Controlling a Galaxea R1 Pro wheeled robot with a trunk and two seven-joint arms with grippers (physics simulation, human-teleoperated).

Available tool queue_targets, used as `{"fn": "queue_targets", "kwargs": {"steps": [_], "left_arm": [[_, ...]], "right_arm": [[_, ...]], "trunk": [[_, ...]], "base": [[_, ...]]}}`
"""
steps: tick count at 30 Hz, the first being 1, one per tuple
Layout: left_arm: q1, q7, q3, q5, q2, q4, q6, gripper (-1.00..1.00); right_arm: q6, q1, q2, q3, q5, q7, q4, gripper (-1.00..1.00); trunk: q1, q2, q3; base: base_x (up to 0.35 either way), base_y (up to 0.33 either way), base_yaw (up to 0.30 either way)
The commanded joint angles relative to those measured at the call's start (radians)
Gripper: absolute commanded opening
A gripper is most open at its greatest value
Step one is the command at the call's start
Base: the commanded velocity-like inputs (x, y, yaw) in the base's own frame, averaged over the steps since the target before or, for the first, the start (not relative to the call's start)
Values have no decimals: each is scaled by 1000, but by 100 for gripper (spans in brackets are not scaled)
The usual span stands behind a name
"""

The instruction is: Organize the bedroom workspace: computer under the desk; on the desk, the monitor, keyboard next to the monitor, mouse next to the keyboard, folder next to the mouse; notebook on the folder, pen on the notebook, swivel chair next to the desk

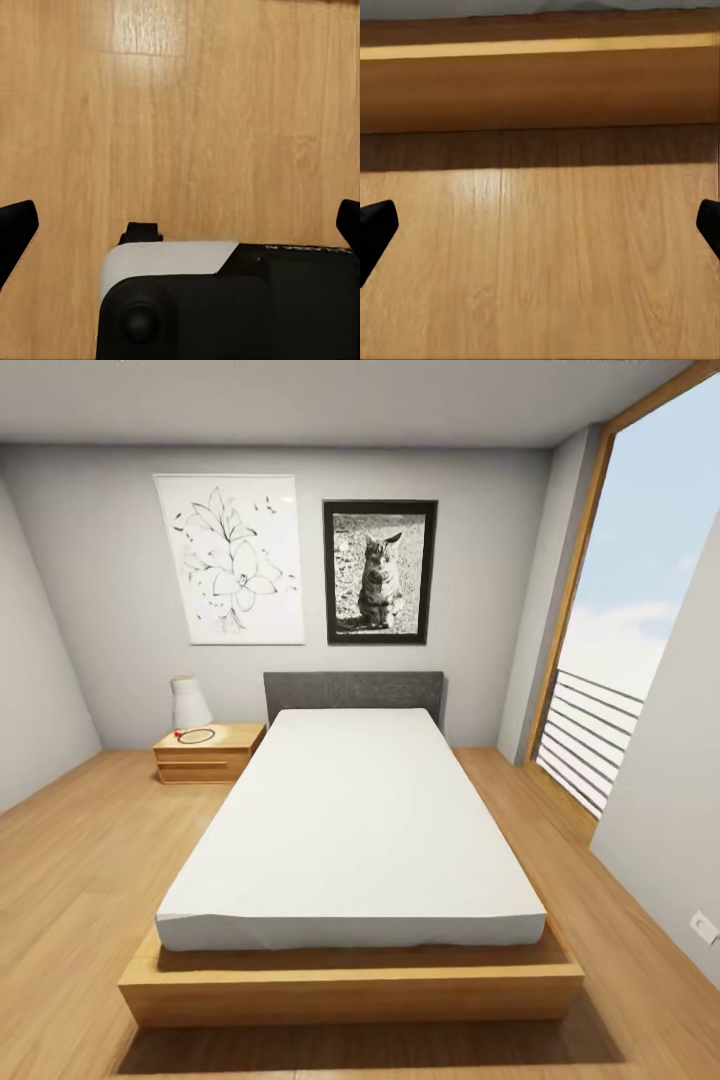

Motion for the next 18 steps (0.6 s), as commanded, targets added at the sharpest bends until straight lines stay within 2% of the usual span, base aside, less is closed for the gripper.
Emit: {"fn": "queue_targets", "kwargs": {"steps": [1, 2, 3, 5, 8, 12, 13, 16, 18], "left_arm": [[-1, 0, 3, 33, 0, -34, -1, 100], [-1, 0, 4, 60, 0, -62, -1, 100], [-1, 0, 5, 105, 0, -96, -1, 100], [-1, 0, 7, 126, 1, -104, -2, 100], [-1, -2, 20, 182, 2, -89, -2, 100], [-1, -4, 25, 205, 2, -36, -16, 100], [-1, -4, 25, 209, 2, -24, -40, 100], [-1, -4, 23, 211, 1, -12, -98, 100], [-1, -4, 21, 209, 0, -4, -165, 100]], "right_arm": [[-3, -30, -2, -1, -1, 1, -10, 100], [-3, -62, -4, -3, 0, 1, -15, 100], [-3, -110, -14, -6, 0, -1, -15, 100], [-4, -124, -21, -7, -1, -2, -5, 100], [-47, -142, -33, -9, -1, -4, 43, 100], [-155, -148, -35, -8, -2, -4, 110, 100], [-194, -149, -35, -8, -2, -4, 144, 100], [-235, -149, -35, -8, -3, -4, 193, 100], [-258, -150, -33, -7, -4, -4, 226, 100]], "trunk": [[-4, 6, 2], [-8, 13, 5], [-12, 20, 8], [-19, 34, 14], [-31, 55, 24], [-46, 83, 36], [-50, 90, 40], [-61, 111, 49], [-69, 125, 55]], "base": [[0, 0, 0], [0, 0, 0], [0, 0, 0], [0, 0, 0], [0, 0, 0], [0, 0, 0], [0, 0, 0], [0, 0, 0], [0, 0, 0]]}}
